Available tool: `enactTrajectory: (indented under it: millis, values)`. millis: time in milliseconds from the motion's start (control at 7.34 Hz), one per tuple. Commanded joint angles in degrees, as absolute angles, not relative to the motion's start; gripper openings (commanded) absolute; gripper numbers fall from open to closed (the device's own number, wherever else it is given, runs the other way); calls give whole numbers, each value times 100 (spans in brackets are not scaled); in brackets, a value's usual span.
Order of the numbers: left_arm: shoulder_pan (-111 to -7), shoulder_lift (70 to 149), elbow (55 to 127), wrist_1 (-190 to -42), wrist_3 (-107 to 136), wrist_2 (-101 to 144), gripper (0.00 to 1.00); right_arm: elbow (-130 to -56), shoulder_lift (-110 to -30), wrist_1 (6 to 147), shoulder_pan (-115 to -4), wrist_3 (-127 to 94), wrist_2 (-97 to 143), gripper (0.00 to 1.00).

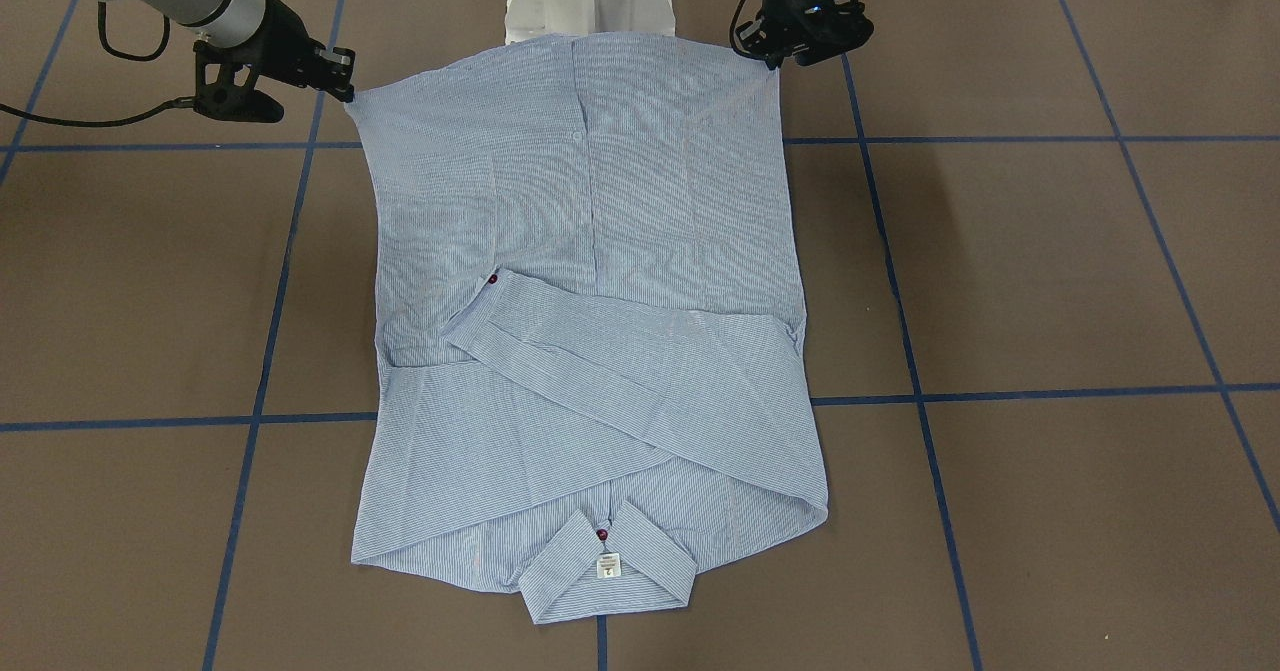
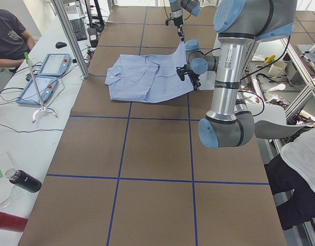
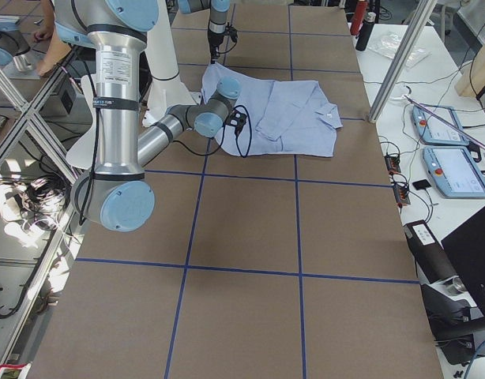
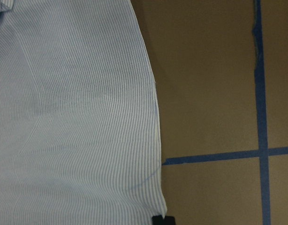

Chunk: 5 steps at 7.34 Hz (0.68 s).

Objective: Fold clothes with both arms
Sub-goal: 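Lift the hem with both grippers and pull it toward the robot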

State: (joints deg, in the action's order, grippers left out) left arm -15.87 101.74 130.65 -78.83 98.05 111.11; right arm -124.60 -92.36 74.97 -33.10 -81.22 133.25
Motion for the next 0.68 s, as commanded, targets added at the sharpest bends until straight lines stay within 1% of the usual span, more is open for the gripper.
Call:
enactTrajectory:
  millis: [0,545]
  values:
    - [-1678,10222,13069,-7884,9756,11118,0,-12454,-9202,7497,-3331,-8121,13359,0]
    - [-2257,10222,13096,-7893,9334,11487,0,-12411,-9150,7480,-3550,-8112,13386,0]
